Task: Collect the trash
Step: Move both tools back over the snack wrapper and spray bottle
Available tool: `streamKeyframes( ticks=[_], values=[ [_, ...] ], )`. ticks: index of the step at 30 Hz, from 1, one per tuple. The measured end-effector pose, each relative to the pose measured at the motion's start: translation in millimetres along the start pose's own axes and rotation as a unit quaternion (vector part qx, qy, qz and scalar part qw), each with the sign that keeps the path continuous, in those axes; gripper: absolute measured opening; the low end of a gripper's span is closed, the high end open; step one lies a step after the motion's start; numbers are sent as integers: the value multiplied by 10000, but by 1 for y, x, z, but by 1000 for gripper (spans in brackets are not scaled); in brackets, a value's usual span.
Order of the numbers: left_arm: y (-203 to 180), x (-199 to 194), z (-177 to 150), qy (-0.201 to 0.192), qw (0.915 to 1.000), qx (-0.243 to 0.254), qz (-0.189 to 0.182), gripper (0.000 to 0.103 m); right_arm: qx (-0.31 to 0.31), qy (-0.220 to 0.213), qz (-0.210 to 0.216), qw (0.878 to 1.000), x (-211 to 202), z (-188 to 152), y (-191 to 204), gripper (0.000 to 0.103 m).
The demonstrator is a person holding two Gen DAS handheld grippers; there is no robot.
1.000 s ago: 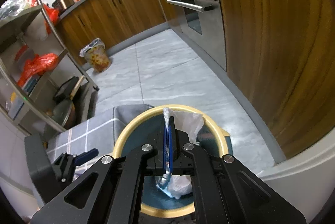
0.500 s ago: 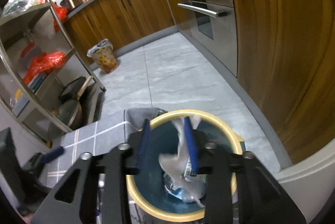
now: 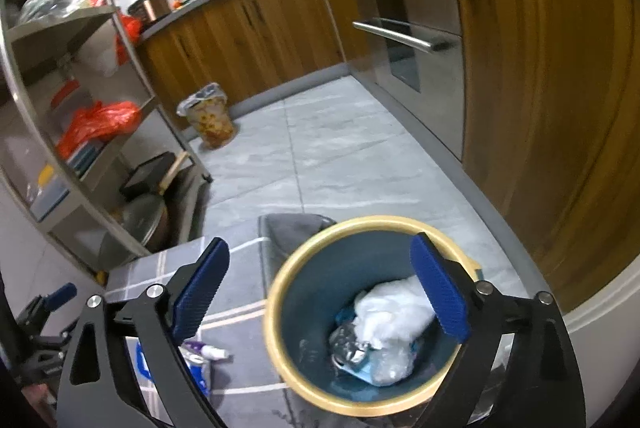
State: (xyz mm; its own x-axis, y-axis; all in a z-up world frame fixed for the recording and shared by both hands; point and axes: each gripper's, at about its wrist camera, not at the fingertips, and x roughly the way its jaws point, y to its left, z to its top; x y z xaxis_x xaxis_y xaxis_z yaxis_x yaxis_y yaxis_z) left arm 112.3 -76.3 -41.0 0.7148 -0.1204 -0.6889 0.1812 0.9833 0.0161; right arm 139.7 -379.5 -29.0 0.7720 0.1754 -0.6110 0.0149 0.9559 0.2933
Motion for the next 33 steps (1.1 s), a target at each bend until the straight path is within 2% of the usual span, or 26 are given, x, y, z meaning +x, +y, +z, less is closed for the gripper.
streamKeyframes(
  ticks=[16,23,33],
  values=[
    [71,-47,-25,-127,9983,-419,394,97,-785,231,246,9963,3,-24,81,94],
    [97,-59,-30,-140,9968,-618,481,97,-1167,514,412,9910,18,-42,113,94],
    [122,-62,-38,-16,9957,-716,583,97,-1189,1003,689,9854,51,-69,142,94]
  ],
)
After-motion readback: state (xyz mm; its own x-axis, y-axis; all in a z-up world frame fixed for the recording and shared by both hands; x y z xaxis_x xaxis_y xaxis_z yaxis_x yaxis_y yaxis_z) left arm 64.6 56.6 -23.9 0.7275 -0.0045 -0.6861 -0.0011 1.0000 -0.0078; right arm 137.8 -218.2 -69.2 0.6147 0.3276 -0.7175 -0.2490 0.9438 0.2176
